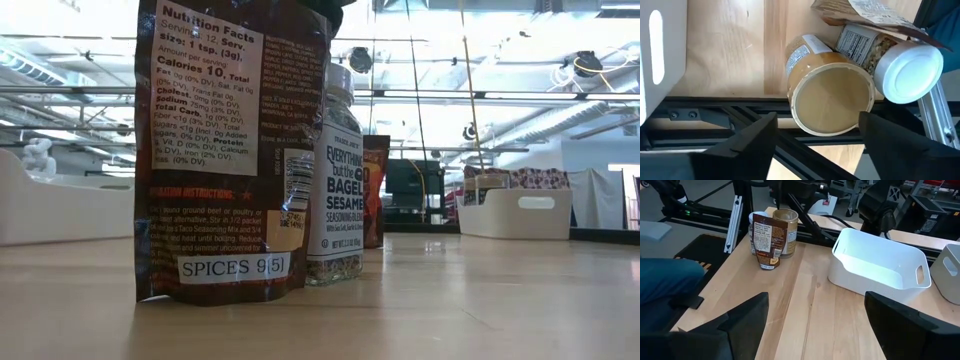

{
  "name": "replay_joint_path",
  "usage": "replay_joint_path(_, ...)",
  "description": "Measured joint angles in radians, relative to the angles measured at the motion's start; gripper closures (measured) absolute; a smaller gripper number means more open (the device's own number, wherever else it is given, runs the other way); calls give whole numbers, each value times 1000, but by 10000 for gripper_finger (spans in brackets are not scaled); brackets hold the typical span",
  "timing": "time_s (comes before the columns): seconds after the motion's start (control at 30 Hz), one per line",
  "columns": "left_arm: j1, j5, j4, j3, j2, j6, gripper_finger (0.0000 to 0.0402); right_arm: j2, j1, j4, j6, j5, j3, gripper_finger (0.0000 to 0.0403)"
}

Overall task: Sort spices by type
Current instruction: Put the gold seasoning bottle into the right white bin

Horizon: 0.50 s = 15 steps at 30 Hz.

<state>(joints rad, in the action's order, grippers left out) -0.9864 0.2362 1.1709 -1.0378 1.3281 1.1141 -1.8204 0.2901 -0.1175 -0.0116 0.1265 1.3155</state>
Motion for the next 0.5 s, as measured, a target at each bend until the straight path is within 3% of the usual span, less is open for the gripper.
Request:
replay_joint_path(0.17, 17, 23, -3, 0, 0, 4, 82, 0, 0, 8, 0, 0, 0, 90)
replay_joint_path(0.5, 15, -4, -16, 0, 0, -28, 79, 0, 0, 33, 8, 0, 0, 90)
